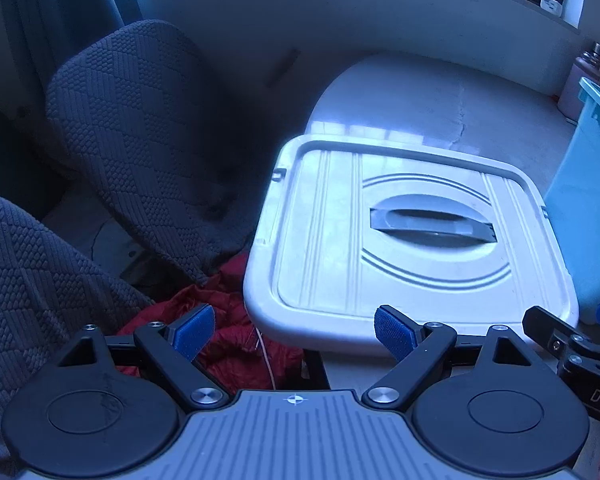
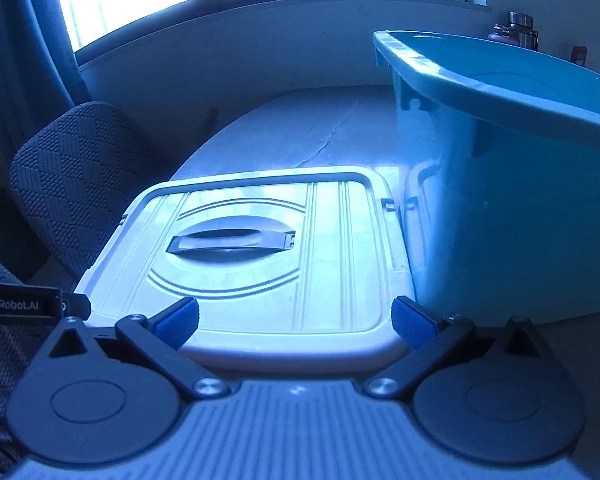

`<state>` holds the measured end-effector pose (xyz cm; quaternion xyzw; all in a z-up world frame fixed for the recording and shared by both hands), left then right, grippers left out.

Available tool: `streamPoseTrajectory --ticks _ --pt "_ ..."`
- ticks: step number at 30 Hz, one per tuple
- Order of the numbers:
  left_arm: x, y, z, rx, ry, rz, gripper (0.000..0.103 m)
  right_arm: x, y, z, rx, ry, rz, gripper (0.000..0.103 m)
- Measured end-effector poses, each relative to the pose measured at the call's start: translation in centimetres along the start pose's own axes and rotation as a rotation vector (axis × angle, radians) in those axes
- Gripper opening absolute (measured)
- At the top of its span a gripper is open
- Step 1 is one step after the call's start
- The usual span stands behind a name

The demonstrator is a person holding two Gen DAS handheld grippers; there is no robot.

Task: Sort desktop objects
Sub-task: 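Move both open tools toward the white lid lying on the table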

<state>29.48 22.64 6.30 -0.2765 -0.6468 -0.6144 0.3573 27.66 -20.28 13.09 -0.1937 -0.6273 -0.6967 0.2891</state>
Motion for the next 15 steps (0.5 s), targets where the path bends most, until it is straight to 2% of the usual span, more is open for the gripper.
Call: streamPoseTrajectory --ticks 15 --pt "-4.5 3.9 1.3 -0.044 -0.073 0.04 0.089 -2.7 1.9 0.3 -0.029 -0.072 0.021 0.103"
Point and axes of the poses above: each gripper's, at about its wrist camera, not at the fingertips, and x roughly against the way its jaws point, z to its left, y to its top, the point moved 2 cm from there along -x, roughly the way its jaws point, and after that the axes turned 2 degrees about x, right-handed, at the moved point
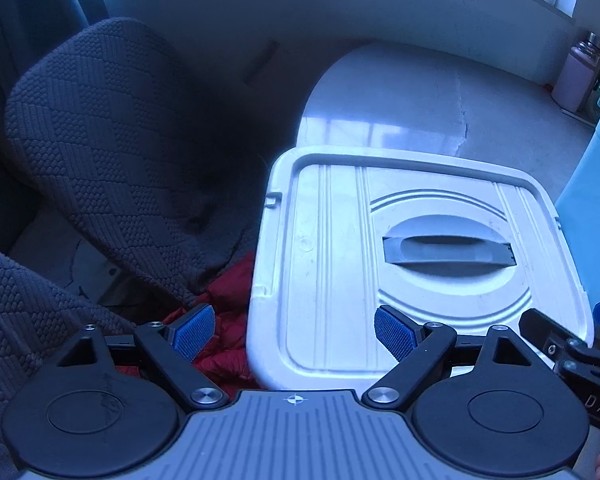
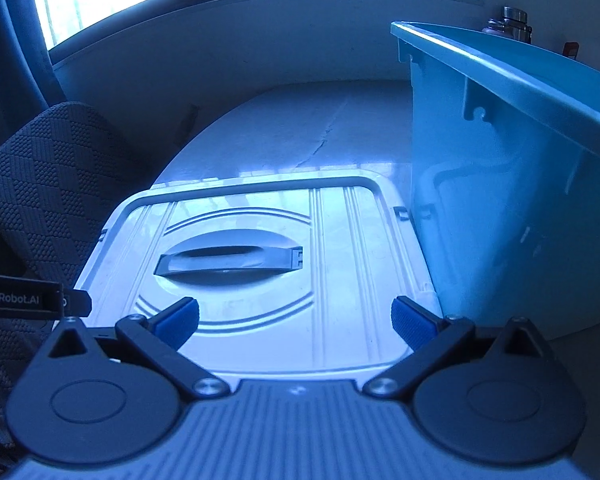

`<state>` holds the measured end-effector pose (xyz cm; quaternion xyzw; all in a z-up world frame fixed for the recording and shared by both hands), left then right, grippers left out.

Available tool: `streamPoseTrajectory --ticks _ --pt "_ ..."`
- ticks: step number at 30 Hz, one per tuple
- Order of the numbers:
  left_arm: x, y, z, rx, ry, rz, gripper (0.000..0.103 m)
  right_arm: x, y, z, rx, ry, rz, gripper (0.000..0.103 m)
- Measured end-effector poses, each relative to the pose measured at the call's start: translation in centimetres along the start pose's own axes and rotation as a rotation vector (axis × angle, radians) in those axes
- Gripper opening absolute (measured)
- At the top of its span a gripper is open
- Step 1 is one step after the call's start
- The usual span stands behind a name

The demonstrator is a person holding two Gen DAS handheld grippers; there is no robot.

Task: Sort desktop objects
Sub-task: 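Move both open tools toward the white lid lying on the table, then close the left tool on the lid rim while the right tool grips the opposite rim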

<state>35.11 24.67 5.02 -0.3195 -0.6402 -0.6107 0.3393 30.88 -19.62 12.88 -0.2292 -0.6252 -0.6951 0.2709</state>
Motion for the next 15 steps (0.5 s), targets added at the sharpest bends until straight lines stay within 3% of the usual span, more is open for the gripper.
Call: streamPoseTrajectory --ticks 6,15 --pt "-2.1 2.1 -0.5 -0.007 -0.041 0.025 0.089 -0.6 0.8 -0.6 -0.014 -0.031 0.002 0.103" --pt "-4.5 3.6 -0.8 0.002 -0.046 0.085 0.089 -2.1 1.5 -0.9 -0.019 -0.025 0.024 0.103"
Point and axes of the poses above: each gripper's, at about its wrist camera, not at the fingertips, and x roughly against the way its jaws point, z to its left, y to its top, the point moved 2 cm from there along -x, roughly the way its jaws point, and after that the axes turned 2 degrees about x, right-handed, at the moved point
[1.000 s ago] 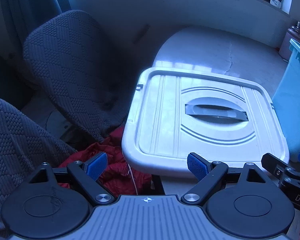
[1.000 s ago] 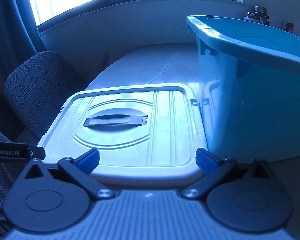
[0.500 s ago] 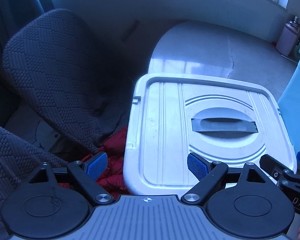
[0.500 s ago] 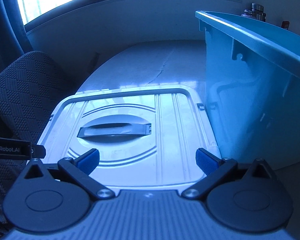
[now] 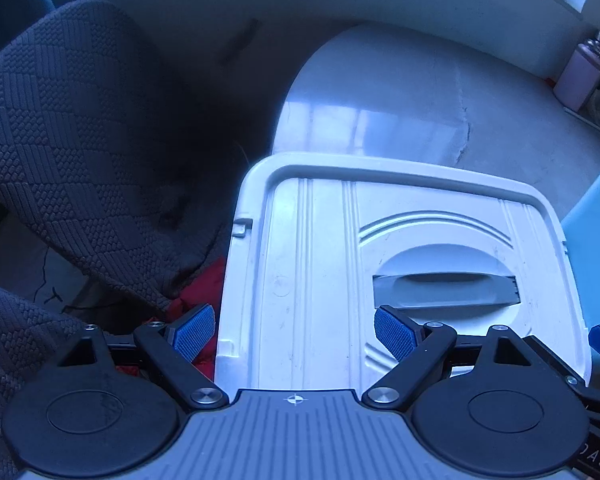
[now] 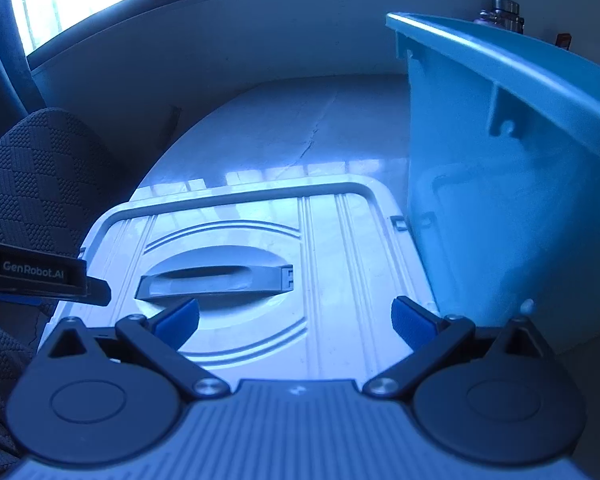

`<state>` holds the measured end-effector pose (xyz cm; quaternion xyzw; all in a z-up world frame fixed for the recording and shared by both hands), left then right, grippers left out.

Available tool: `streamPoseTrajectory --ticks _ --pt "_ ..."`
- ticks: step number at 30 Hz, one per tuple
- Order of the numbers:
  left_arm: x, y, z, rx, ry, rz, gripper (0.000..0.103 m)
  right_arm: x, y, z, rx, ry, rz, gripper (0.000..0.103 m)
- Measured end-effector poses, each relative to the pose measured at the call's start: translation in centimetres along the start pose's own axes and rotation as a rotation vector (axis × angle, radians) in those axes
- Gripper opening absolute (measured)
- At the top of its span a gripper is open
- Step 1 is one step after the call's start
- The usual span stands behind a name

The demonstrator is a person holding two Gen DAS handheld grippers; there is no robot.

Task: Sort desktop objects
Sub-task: 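Close the left tool on the lid rim while the right tool grips the opposite rim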

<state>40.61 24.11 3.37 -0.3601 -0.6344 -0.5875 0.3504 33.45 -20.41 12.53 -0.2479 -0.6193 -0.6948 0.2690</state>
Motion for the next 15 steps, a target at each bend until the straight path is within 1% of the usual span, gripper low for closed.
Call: streamPoseTrajectory --ticks 6,10,11,15 --pt "-2.0 1.1 0.6 0.022 -0.008 0.054 0.089 -1.9 0.7 1.2 0.054 0.02 0.03 0.103" --pt "-3.0 1.8 0.8 0.032 -0.024 0.088 0.089 -3.3 1.5 1.4 0.045 0.028 0.084 0.103" --pt "-3.2 2.0 0.9 0.032 -0.029 0.096 0.09 -3.6 1.6 1.5 0.056 0.027 0.09 0.103" --pt "-4.2 2.6 1.2 0.057 -0.061 0.134 0.099 -4.8 1.6 1.5 0.075 0.002 0.136 0.103"
Point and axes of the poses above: each gripper's, at about its wrist camera, not at the fingertips, and x roughly against the way its jaws point, z to its left, y to its top, the point moved 2 cm from there along -x, roughly the way its jaws point, and after that the axes turned 2 degrees about x, right-handed, at the moved point
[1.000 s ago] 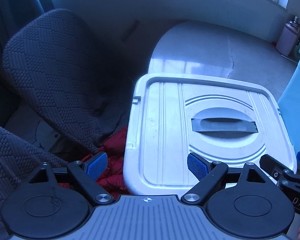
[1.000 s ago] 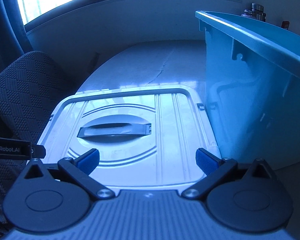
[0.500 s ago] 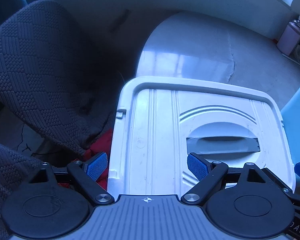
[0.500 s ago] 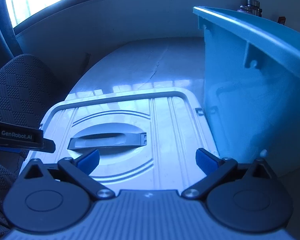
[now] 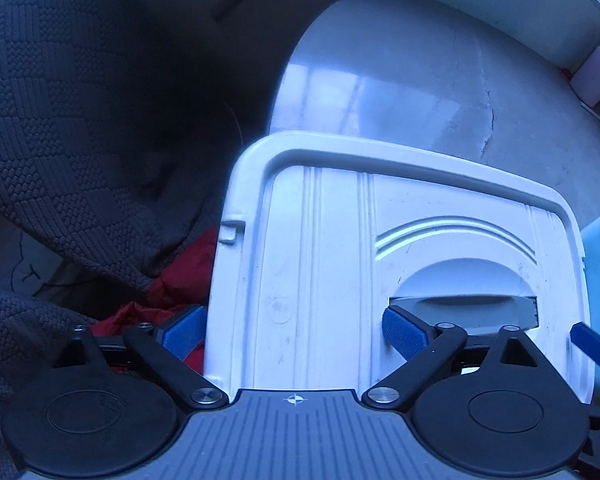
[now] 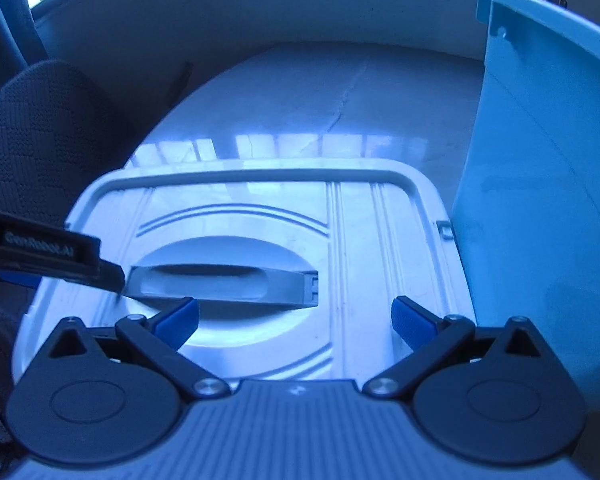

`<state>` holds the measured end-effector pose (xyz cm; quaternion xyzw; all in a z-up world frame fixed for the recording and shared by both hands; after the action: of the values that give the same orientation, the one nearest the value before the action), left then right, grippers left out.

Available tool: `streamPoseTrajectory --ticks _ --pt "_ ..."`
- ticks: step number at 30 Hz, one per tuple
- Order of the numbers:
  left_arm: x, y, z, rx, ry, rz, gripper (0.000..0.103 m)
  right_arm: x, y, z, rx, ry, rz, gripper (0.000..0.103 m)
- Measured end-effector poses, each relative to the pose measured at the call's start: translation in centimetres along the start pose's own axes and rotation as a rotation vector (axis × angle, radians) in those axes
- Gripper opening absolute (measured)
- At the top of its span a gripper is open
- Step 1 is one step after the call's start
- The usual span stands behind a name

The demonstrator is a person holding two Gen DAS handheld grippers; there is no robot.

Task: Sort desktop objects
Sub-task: 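Close the left tool on the lid rim while the right tool grips the opposite rim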

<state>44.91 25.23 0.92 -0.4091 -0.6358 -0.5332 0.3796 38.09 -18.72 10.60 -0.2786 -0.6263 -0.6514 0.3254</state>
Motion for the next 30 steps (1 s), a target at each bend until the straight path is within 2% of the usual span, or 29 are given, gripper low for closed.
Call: streamPoseTrajectory --ticks 4,10,14,17,19,22,24,30 --pt "-0.9 0.1 0.6 0.016 -0.05 0.035 0.103 -0.4 0.1 0.0 0.014 -0.022 0.006 0.103" --pt "-3.2 0.2 4.3 0.198 -0.252 0.145 0.103 -0.6 -0.4 0.6 0.044 -0.055 -0.005 0.103" --pt "-3.8 -0.4 5.4 0.204 -0.334 0.137 0.103 -0.8 -0.6 0.9 0.063 -0.072 -0.005 0.103" --pt "-4.2 -1.1 6.4 0.257 -0.382 0.144 0.103 -0.9 -0.2 1.2 0.073 -0.07 0.033 0.103" --pt "-4.3 -1.4 7.1 0.289 -0.397 0.156 0.103 -1.1 0.2 1.6 0.077 -0.072 0.08 0.103" --pt "-3.5 -1.4 7.5 0.252 -0.364 0.143 0.103 -1.2 0.6 2.5 0.078 -0.077 0.126 0.103" --pt "-3.1 -1.3 8.0 0.227 -0.337 0.135 0.103 -1.3 0.6 3.2 0.083 -0.074 0.132 0.103" --pt "-3.1 -1.3 10.6 0.254 -0.341 0.157 0.103 -1.4 0.4 6.2 0.146 -0.031 0.141 0.103"
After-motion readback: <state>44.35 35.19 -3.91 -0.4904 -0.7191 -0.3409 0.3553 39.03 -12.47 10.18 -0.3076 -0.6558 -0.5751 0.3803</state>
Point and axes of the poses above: each gripper's, at about its wrist camera, not at the fingertips, and x roughly against the way its jaws point, z to its left, y to its top, the point moved 2 cm from there along -x, roughly the way its jaws point, and after that the axes turned 2 degrees about x, right-handed, at the moved point
